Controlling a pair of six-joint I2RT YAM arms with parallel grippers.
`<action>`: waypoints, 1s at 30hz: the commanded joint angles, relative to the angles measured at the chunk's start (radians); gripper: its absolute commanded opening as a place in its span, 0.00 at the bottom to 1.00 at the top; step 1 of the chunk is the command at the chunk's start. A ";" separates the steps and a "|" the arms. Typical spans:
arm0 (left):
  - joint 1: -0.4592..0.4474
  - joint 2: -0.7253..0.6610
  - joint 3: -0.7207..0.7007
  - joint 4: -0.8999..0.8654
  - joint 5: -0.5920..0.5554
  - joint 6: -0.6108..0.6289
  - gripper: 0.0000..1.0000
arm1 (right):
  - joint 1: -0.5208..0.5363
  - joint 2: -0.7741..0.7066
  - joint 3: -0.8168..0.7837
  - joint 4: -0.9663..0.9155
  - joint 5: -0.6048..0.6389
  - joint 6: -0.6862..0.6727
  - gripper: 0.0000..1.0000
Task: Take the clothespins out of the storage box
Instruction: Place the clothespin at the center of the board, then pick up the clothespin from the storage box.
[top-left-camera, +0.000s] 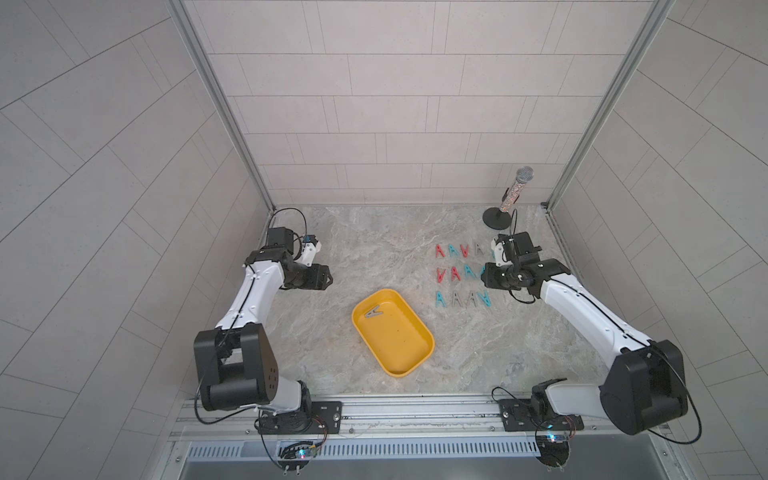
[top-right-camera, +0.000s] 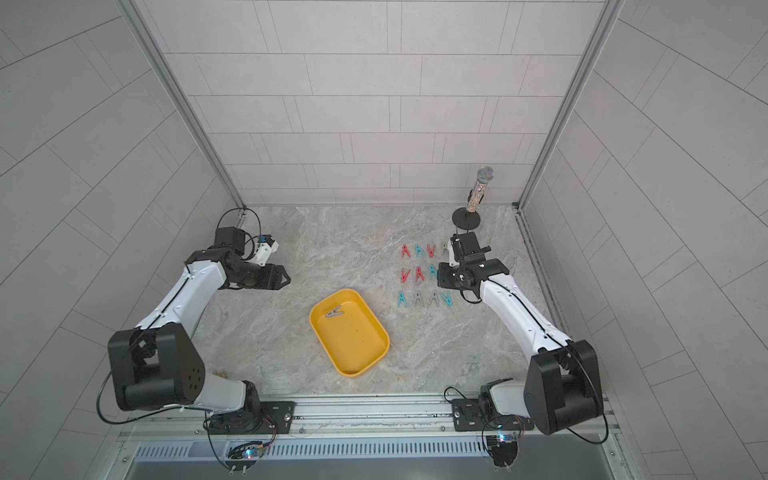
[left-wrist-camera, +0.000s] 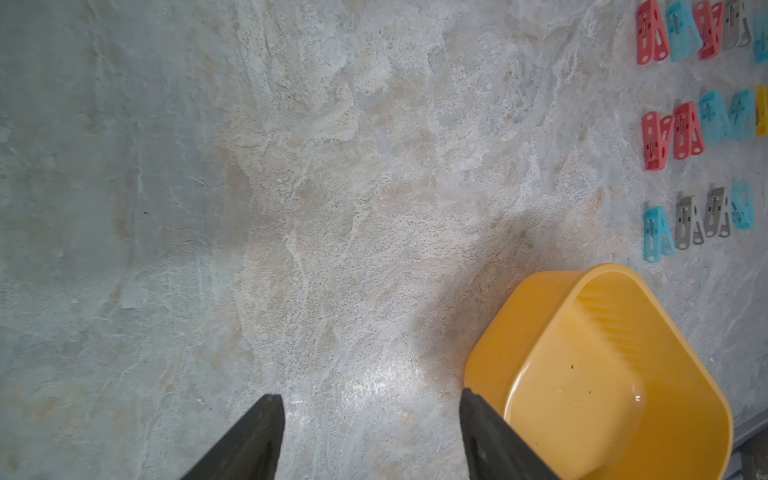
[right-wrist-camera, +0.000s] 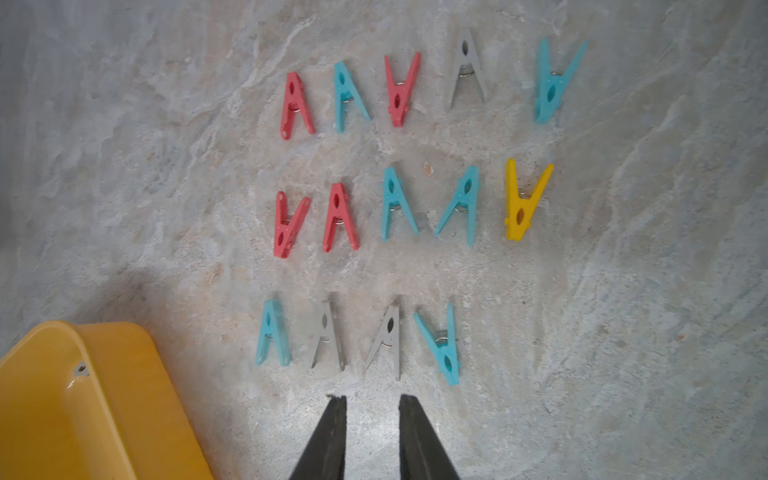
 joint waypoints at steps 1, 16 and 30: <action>0.010 -0.027 -0.012 0.008 -0.028 -0.012 0.74 | 0.037 -0.058 -0.019 0.043 -0.064 -0.022 0.26; 0.118 -0.015 -0.008 0.024 -0.080 -0.067 0.74 | 0.388 -0.012 0.059 0.126 -0.080 -0.135 0.28; 0.197 0.026 0.000 -0.001 0.003 -0.052 0.74 | 0.639 0.289 0.277 0.079 -0.044 -0.238 0.29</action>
